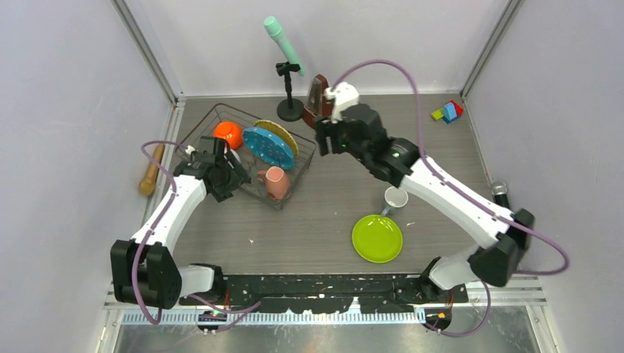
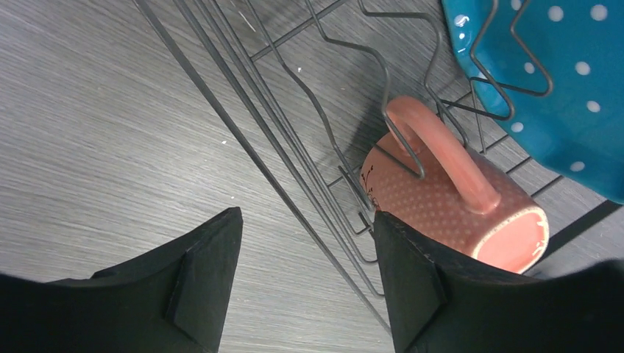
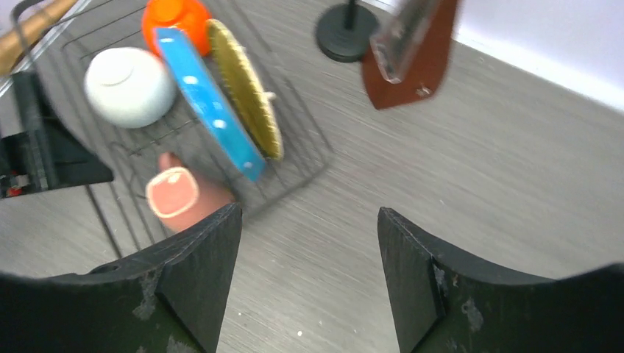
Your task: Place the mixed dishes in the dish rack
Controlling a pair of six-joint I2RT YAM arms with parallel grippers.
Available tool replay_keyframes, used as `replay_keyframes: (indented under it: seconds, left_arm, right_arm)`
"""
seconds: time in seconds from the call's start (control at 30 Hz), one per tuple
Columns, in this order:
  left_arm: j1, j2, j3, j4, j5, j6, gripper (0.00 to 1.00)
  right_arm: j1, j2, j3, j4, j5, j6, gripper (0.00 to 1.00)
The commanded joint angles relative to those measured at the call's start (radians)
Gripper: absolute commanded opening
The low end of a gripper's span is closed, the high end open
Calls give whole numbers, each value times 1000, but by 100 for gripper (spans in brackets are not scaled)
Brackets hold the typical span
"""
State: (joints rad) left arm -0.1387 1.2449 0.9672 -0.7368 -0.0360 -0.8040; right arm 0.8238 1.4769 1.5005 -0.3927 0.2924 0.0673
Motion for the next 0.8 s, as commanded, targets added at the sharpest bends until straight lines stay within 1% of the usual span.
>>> replay_keyframes:
  seconds: [0.0,0.03,0.07,0.17,0.2,0.33,0.4,0.43,0.6,0.77]
  left_arm:
    - [2,16,-26,79,10,-90,63]
    - [-1,20,-33,87,13,-98,59]
    - [-8,24,-39,97,15,-100,54]
    - [-38,30,-53,115,15,-118,42]
    - [-49,35,-59,123,16,-124,34]
    - [-97,46,-61,139,7,-153,11]
    - [-122,49,-58,143,-5,-168,2]
    - [-133,49,-58,144,-9,-181,0]
    - [-191,50,-56,162,-27,-244,0]
    - [-237,46,-63,191,-46,-313,0]
  right_arm:
    - [-87,-177,-154,-104,59,218,73]
    - [-109,-205,-212,-136,69,236,73]
    - [-119,-263,-241,-153,71,267,73]
    - [-161,-371,-355,-241,68,337,72]
    - [-168,-418,-392,-259,63,370,72]
    - [-207,-530,-452,-405,54,468,72]
    - [-225,-575,-461,-472,52,522,71]
    - [-236,-594,-462,-492,53,560,71]
    - [-254,-656,-493,-605,33,685,68]
    - [-258,-696,-564,-646,19,796,66]
